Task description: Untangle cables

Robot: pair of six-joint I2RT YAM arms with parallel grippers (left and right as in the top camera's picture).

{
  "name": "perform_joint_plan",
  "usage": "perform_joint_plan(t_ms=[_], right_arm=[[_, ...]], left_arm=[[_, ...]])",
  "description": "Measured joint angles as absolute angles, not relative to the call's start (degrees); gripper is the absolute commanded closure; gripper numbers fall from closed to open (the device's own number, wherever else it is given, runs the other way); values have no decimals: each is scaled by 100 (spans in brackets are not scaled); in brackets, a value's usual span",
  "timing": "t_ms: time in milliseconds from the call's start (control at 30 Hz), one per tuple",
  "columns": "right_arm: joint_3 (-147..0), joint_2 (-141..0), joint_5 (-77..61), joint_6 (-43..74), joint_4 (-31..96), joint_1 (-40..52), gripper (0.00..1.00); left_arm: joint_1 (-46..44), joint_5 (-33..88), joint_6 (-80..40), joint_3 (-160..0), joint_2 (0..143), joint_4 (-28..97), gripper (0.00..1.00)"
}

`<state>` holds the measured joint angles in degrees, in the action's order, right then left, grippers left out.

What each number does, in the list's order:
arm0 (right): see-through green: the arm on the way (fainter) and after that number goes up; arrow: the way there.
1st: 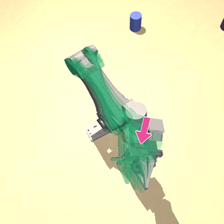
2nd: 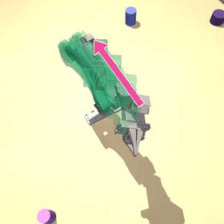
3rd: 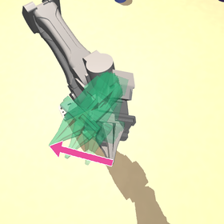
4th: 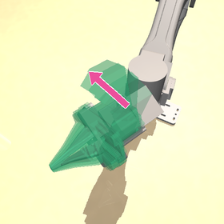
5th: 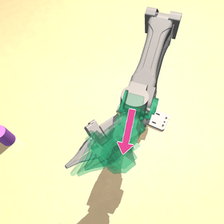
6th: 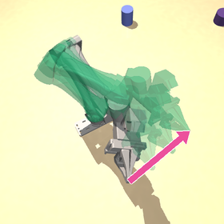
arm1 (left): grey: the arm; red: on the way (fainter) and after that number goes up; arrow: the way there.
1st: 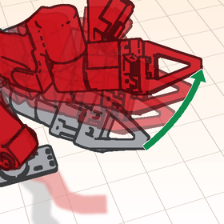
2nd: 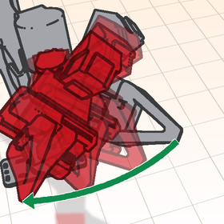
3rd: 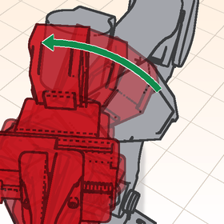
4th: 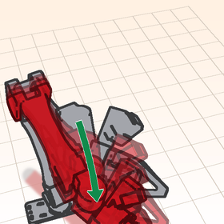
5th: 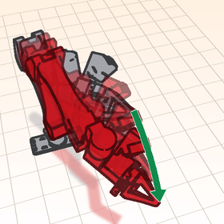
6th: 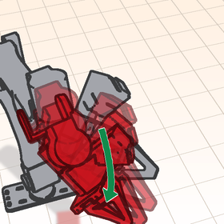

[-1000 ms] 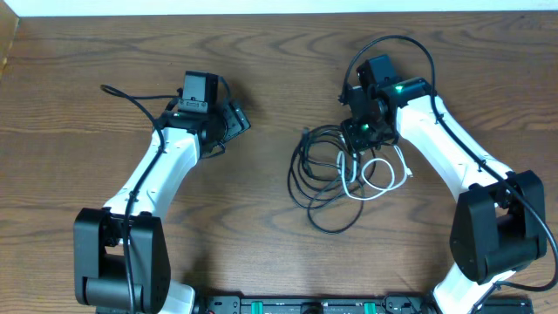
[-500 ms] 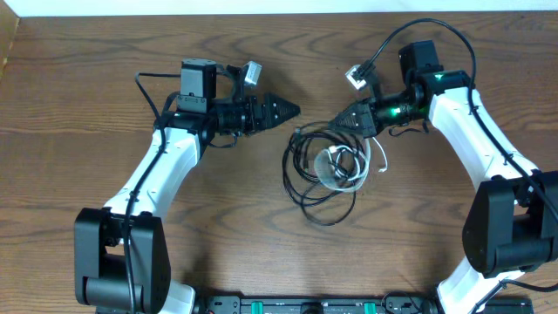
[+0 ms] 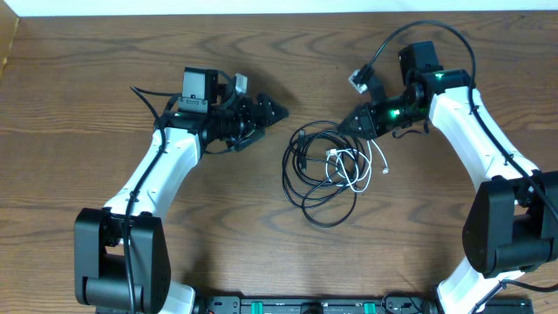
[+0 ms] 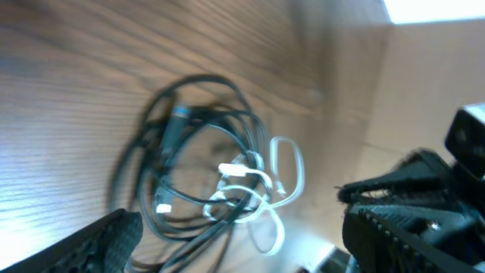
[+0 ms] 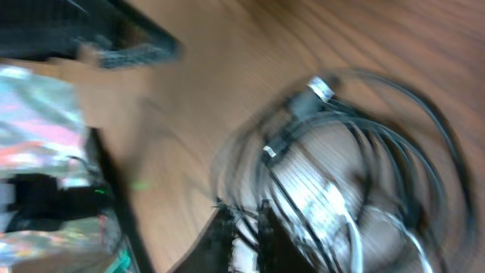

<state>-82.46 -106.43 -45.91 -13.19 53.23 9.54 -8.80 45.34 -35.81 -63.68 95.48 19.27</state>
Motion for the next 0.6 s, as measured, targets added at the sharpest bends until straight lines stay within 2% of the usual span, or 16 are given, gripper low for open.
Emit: perform_joint_plan(t_ms=[33, 200, 267, 433, 600], right_arm=[[-8224, -10643, -4298, -1223, 5391, 961, 72], [-7760, -10643, -3253, -987, 5146, 1219, 69], [-7505, -10645, -2792, -928, 4775, 1433, 65], [-7144, -10645, -2049, -972, 4034, 1951, 64], [-7144, -10645, -1323, -1262, 3968, 2399, 65]], left_arm=[[-880, 4392, -3583, -6368, 9548, 1975, 10], [-880, 3922, -3588, -6368, 9548, 2047, 10], [-880, 3798, -3601, -6368, 9548, 2047, 10], [-880, 3474, -3601, -6368, 9548, 2051, 10], [-880, 3301, -3597, -6368, 9548, 2056, 10]])
